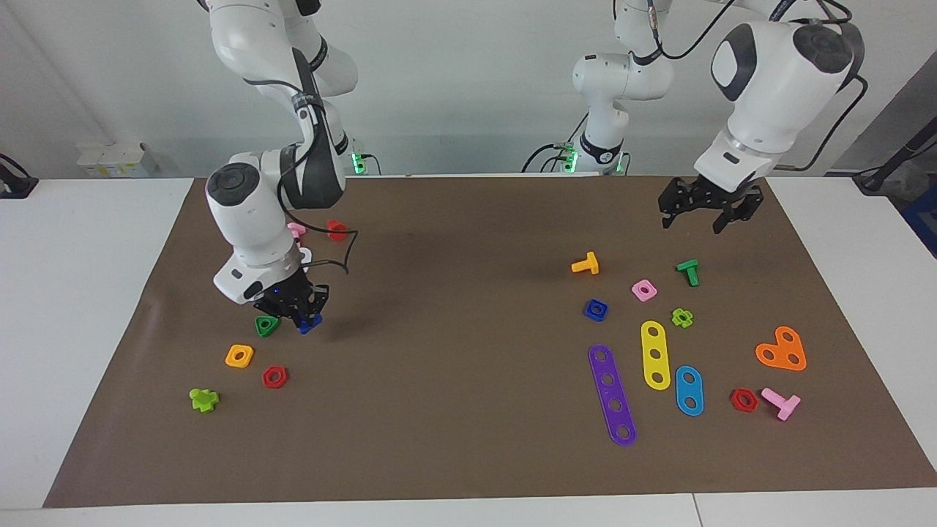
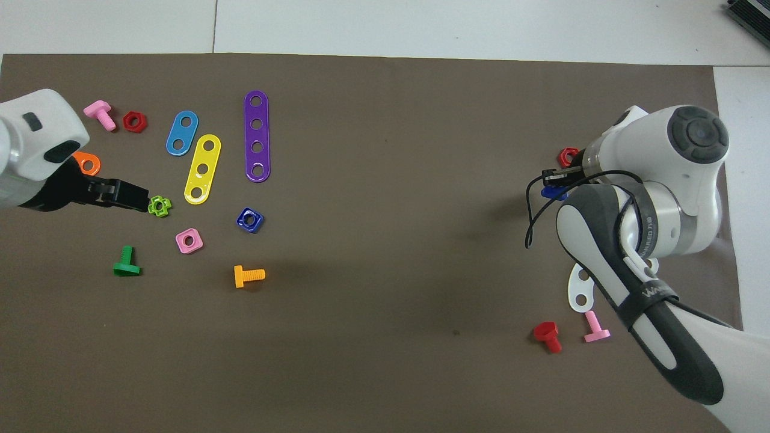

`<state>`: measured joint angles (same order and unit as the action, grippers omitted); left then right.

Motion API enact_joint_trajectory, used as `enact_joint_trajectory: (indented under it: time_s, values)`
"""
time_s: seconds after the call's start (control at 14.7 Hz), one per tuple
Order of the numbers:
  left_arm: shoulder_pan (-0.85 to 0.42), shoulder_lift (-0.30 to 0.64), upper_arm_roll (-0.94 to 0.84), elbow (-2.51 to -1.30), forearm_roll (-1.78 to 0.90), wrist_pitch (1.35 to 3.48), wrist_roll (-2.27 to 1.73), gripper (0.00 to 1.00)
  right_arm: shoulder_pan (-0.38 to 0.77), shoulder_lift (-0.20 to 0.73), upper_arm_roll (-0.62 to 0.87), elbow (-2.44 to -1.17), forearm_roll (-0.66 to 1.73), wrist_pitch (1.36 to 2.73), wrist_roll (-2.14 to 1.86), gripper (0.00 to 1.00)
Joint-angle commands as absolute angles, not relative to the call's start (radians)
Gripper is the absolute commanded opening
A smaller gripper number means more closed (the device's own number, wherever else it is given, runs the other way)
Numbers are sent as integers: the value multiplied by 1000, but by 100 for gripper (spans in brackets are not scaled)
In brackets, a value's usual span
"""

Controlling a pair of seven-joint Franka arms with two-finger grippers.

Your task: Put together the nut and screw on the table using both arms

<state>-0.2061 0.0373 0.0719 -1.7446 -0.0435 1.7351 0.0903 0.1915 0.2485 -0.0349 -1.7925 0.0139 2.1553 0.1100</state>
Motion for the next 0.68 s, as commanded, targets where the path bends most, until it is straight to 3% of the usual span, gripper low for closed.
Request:
enact_joint_trajectory:
  time_s: [0.0, 0.2, 0.48, 0.61]
  values:
    - [-236, 122, 86, -1771, -66, 1834, 91, 96, 313, 285, -26, -1717, 17, 2150, 364, 0]
    - [-262, 149, 84, -1870, -66, 2026, 97, 96, 460, 394, -28, -1607, 21, 2190, 555, 0]
    - [-298, 261, 83, -1871, -66, 2138, 253, 95, 622, 621, -31, -1384, -5, 2203, 831, 0]
    - [-298, 288, 83, -1871, -107, 2160, 340, 92, 638, 647, -28, -1393, -47, 2290, 842, 0]
